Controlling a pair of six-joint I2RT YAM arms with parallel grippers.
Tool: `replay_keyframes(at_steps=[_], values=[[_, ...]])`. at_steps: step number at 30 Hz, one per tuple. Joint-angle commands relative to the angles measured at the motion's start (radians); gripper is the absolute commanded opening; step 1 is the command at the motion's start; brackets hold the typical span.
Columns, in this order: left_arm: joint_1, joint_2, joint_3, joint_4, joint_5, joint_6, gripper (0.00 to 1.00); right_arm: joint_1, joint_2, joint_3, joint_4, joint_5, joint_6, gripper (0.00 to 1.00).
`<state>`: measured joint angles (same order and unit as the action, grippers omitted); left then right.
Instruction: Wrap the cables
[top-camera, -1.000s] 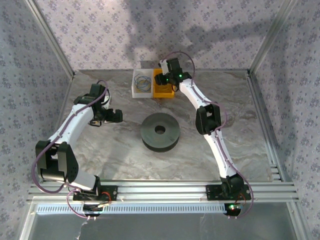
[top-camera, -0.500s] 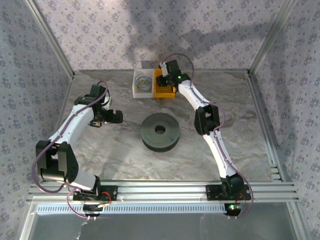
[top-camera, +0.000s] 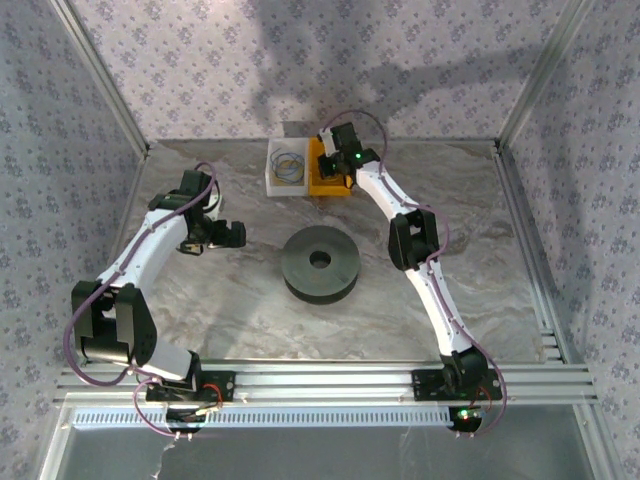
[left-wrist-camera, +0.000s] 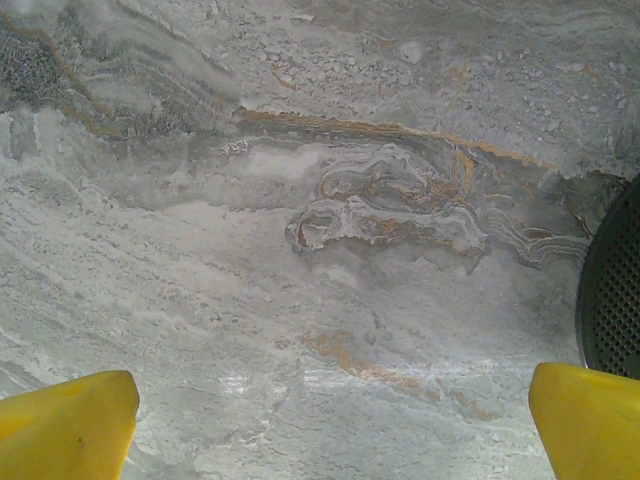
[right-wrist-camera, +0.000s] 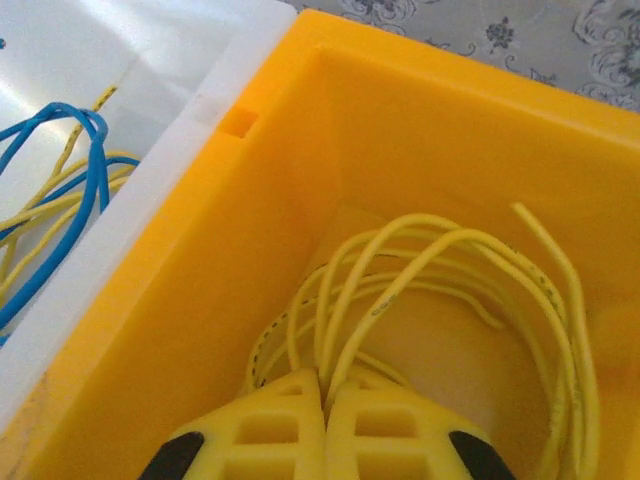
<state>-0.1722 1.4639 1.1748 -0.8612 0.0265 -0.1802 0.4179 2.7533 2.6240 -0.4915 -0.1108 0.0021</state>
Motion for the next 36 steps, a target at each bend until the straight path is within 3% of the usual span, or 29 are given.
replay_keyframes(at_steps=[1,16,21,25,29,36], values=[[-0.004,-0.03,-0.004,-0.004,0.006,0.015,1.0,0.01,-0.107,-0.003,-0.014,0.016,-0.026,0.0],[-0.004,-0.045,-0.012,0.001,0.006,0.014,1.0,0.016,-0.298,-0.111,-0.018,0.004,-0.101,0.0],[-0.004,-0.053,-0.003,0.014,0.015,0.009,1.0,0.007,-0.392,-0.174,-0.057,-0.09,-0.092,0.0],[-0.012,-0.097,-0.011,0.129,0.115,0.035,1.0,-0.017,-0.514,-0.31,-0.035,-0.285,0.061,0.0],[-0.046,-0.159,-0.047,0.324,0.204,0.068,1.0,-0.025,-0.667,-0.533,0.104,-0.47,0.242,0.0],[-0.063,-0.153,-0.036,0.539,0.375,-0.005,0.98,-0.009,-0.86,-0.837,0.313,-0.597,0.463,0.0]])
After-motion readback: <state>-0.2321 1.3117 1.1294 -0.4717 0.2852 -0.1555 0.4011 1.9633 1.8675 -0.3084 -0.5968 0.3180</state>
